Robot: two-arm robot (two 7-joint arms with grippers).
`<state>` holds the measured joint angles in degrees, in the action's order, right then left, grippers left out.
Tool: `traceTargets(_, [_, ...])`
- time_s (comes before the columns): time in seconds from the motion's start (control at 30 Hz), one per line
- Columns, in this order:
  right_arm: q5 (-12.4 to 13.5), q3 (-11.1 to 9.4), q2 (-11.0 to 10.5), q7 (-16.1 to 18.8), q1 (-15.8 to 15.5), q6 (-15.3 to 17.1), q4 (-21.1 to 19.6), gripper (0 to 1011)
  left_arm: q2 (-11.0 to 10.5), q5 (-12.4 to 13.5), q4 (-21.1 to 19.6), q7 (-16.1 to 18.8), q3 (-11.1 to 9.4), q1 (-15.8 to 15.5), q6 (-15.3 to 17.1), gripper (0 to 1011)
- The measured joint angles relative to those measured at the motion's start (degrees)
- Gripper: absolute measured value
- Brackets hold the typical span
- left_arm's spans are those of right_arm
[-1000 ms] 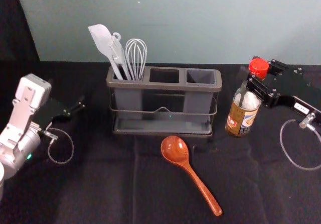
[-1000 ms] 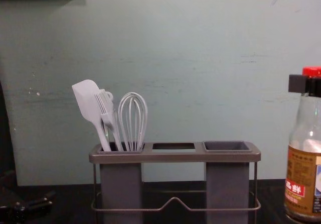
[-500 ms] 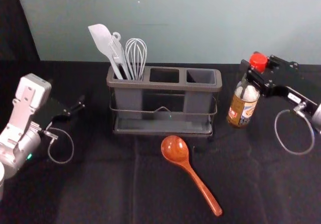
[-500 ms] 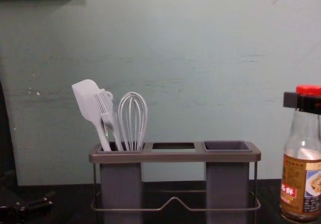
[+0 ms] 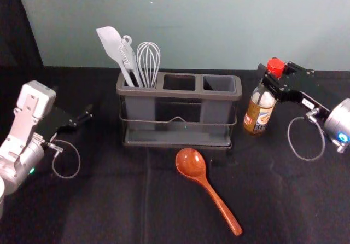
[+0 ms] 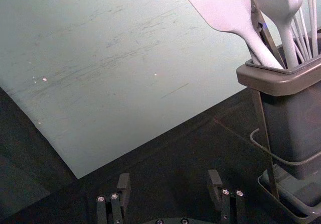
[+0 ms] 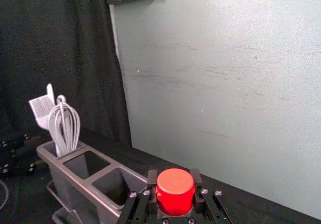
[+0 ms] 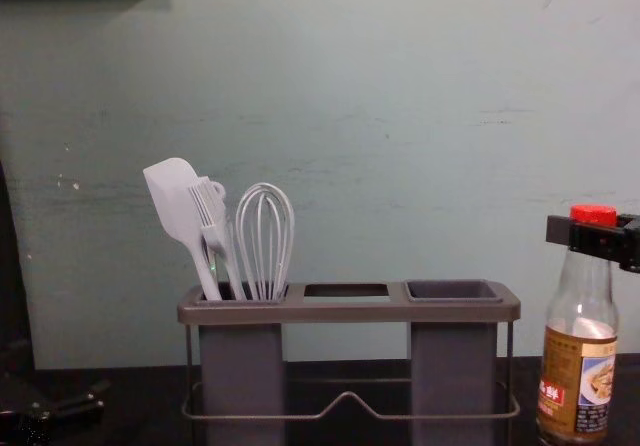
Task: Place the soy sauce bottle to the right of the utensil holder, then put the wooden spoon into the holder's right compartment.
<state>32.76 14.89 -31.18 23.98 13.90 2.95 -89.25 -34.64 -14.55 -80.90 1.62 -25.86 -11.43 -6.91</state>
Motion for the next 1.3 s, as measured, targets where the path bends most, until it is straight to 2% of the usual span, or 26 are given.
traceTargets(0.4, [0.5, -0.6, 3.3, -0.3, 0.8, -2.3, 4.2, 390, 0.0, 0.0, 0.0, 0.0, 0.0, 0.0, 0.0, 1005])
traceTargets(0.83, [-0.8, -0.1, 5.2, -0.6, 1.7, -2.9, 7.0, 390, 0.0, 0.0, 0.0, 0.0, 0.0, 0.0, 0.0, 1005])
traceTargets(1.3, [-2.8, 0.6, 5.9, -0.6, 1.5, -2.8, 7.7, 390, 0.0, 0.0, 0.0, 0.0, 0.0, 0.0, 0.0, 1005])
